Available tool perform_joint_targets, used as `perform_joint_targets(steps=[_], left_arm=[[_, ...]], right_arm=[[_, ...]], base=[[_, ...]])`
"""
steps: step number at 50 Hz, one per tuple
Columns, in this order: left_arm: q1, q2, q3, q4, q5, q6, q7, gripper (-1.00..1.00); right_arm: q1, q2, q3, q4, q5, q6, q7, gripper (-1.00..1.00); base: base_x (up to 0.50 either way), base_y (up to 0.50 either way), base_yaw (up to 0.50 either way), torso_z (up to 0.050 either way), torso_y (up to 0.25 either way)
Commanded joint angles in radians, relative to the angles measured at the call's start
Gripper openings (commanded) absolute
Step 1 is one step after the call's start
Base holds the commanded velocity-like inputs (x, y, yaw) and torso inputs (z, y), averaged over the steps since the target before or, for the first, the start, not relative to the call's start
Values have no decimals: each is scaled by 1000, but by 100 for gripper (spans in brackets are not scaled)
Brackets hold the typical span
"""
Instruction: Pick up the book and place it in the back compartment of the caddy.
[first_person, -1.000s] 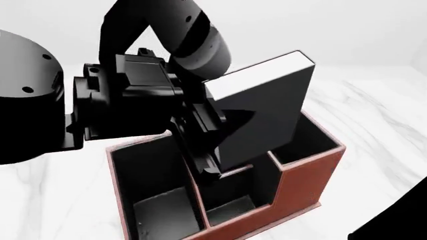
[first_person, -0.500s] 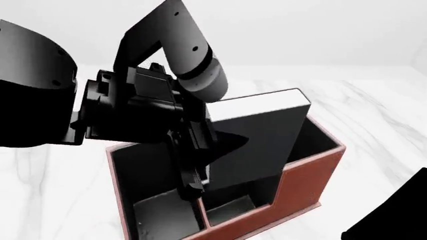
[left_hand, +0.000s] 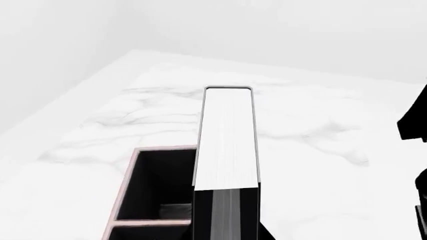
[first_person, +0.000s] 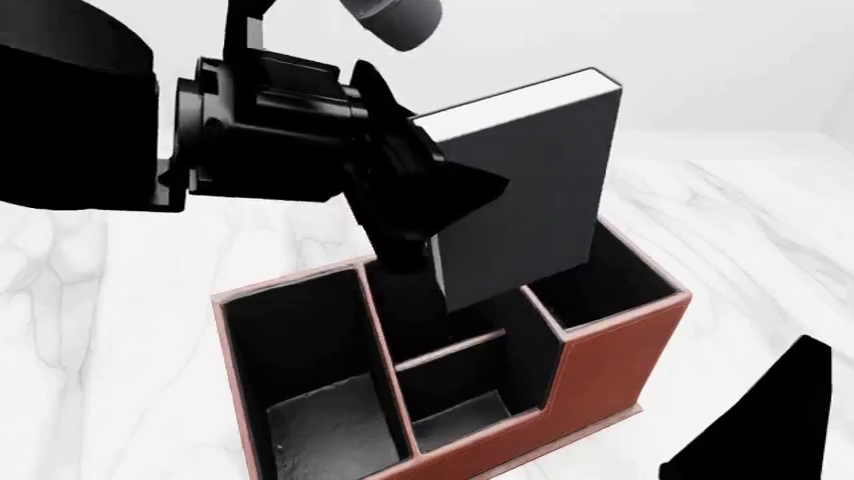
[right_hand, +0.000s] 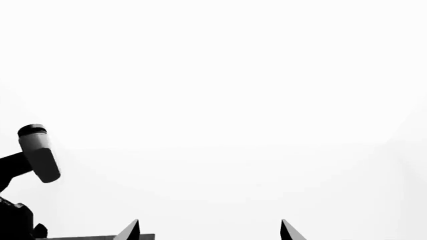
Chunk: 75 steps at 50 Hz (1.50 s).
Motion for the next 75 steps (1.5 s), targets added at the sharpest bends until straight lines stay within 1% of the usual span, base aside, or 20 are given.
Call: perform_joint_targets(steps=[1,5,7,9,24,37,41,48,63,75], left_arm=[[15,43,-25,-96,12,13,-17,-100],[29,49,-12,-113,27,17,-27,-100],[36,60,-11,-153,9,25,-51,-100],[42,61,-4,-148,32,27,-38,-100],[102,60,17,-125,64,49,-32,-100],[95,53,46,-77,123,24,17,-100],[86,49,49,-48,156,24,66,-100],[72,52,67,-59,222,28,96,-100],[58,48,68,-54,271,46,119,-100],[101,56,81,-24,272,60,123,-100]], right_arm=[[1,-16,10,9,-21,0,-17,100],[3,-16,6,18,-22,-8,-18,100],[4,-16,4,13,-23,-1,-18,100],[5,-15,4,13,-22,1,-17,100],[6,-12,3,14,-24,3,-12,100],[8,-8,2,17,-22,3,-8,100],[9,-7,0,15,-20,7,-7,100],[8,-4,-2,16,-19,4,-6,100],[12,-3,-13,23,-22,3,-5,100],[12,-1,-12,26,-23,0,-1,100]], base=[[0,0,0,0,0],[0,0,0,0,2],[0,0,0,5,0],[0,0,0,0,0],[0,0,0,0,1],[0,0,0,0,2],[0,0,0,3,0],[0,0,0,0,1],[0,0,0,0,1],[0,0,0,1,1]])
